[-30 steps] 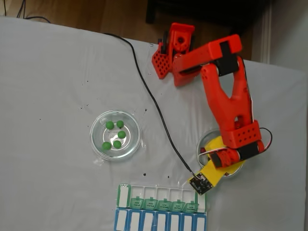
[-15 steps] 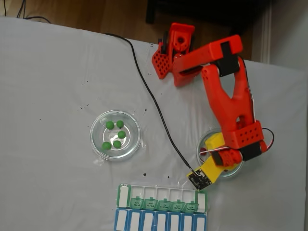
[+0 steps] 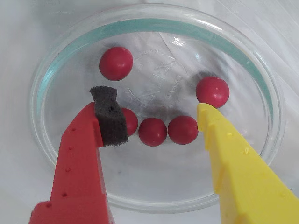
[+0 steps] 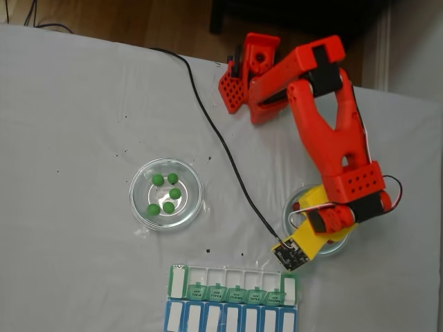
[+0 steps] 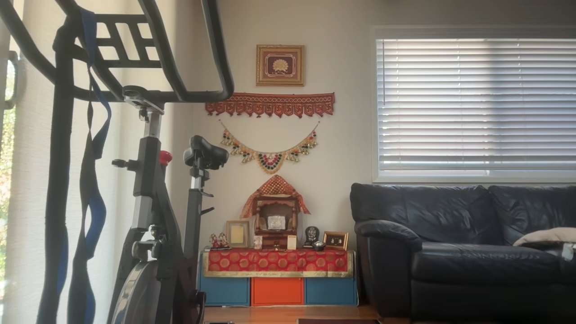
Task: Sort medicines into box.
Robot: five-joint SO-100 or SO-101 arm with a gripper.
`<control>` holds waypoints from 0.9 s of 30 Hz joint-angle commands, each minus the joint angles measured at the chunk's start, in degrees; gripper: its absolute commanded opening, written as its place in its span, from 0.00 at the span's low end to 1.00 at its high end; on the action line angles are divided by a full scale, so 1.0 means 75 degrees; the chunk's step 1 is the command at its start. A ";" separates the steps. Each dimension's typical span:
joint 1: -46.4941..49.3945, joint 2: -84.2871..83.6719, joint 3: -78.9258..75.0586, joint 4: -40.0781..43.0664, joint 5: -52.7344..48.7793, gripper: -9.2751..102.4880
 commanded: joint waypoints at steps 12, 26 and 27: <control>-0.0176 -0.0070 0.0164 -0.0199 -0.0199 0.32; 0.0059 -0.0047 0.0094 -0.0375 -0.0387 0.32; 0.0094 0.0152 0.0141 -0.0375 -0.0387 0.33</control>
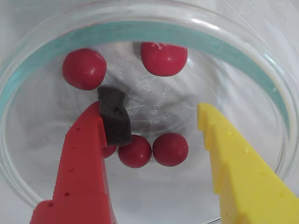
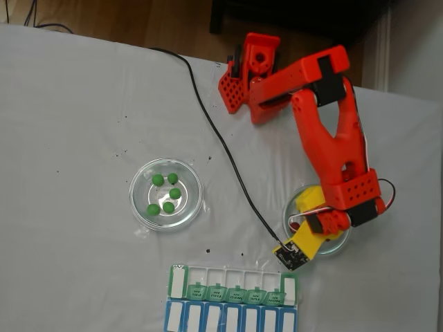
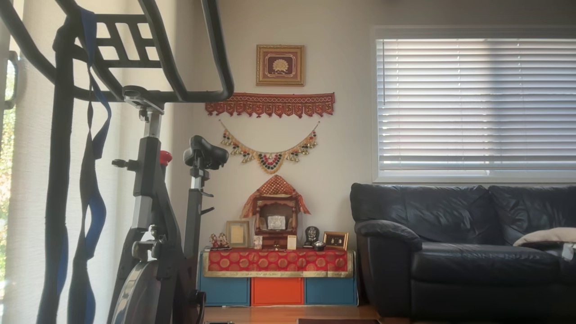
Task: Sort medicines into box.
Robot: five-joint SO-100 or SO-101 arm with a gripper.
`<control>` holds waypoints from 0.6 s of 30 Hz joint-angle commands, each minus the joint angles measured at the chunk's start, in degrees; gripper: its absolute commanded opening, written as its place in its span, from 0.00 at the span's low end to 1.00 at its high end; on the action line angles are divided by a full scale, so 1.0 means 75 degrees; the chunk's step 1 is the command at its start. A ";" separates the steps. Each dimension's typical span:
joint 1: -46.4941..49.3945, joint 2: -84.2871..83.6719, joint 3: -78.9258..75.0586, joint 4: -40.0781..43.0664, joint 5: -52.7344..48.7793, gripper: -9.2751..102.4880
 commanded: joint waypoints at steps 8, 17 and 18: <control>0.0340 0.1770 0.0363 -0.0527 0.0117 0.34; 0.0434 0.1688 0.0387 -0.0785 0.0012 0.33; 0.0457 0.1699 0.0410 -0.0809 -0.0047 0.33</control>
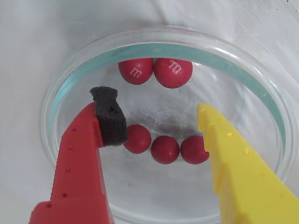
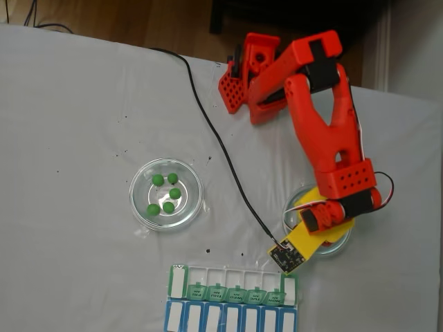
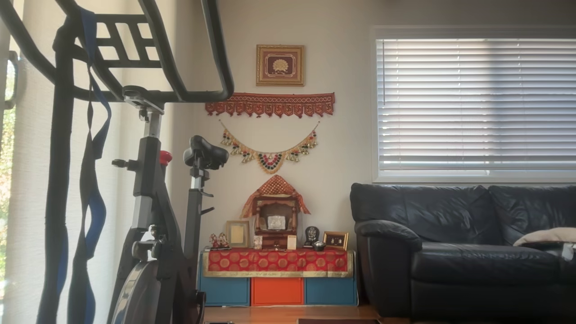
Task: Sort medicines into box.
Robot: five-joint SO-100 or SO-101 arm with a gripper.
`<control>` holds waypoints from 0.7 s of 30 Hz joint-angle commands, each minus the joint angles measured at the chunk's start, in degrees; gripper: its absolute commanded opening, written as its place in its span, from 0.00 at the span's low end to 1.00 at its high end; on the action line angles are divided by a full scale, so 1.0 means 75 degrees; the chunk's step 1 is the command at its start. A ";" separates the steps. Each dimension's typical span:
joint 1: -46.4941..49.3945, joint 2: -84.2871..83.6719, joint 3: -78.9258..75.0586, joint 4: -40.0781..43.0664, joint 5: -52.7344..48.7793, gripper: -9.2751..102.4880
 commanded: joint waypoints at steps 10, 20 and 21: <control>0.0270 0.0398 0.0105 -0.0867 -0.0434 0.31; 0.0234 -0.0152 0.0117 -0.1277 -0.0598 0.29; 0.0234 -0.0246 0.0117 -0.1359 -0.0609 0.28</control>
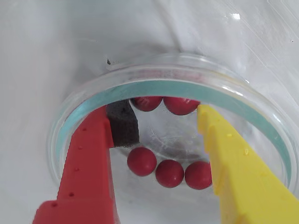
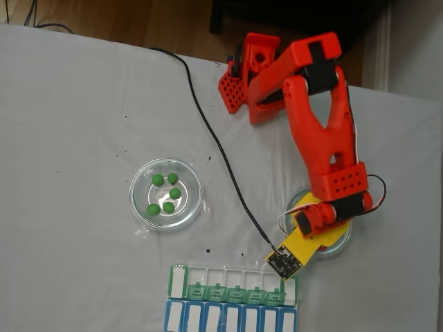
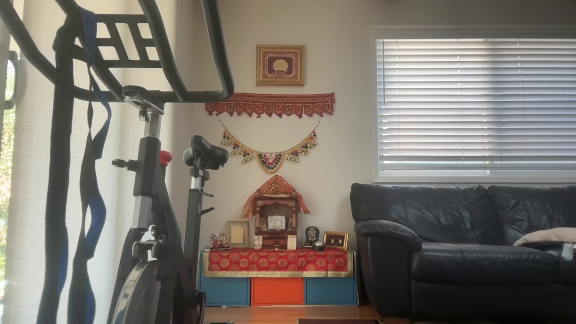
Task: Sort medicines into box.
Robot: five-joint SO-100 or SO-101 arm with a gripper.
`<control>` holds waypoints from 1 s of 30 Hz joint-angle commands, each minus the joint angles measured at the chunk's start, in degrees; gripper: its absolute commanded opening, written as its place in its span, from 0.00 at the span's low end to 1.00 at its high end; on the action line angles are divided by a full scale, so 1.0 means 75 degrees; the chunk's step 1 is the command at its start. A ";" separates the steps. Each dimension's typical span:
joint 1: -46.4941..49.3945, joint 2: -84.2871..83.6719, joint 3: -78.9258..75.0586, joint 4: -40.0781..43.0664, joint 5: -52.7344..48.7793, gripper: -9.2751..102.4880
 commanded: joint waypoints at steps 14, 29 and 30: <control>0.0047 -0.0375 -0.0387 -0.0445 -0.0176 0.24; -0.0047 -0.0469 -0.0574 0.0000 -0.0105 0.20; -0.0047 -0.0492 -0.0609 0.0070 -0.0094 0.20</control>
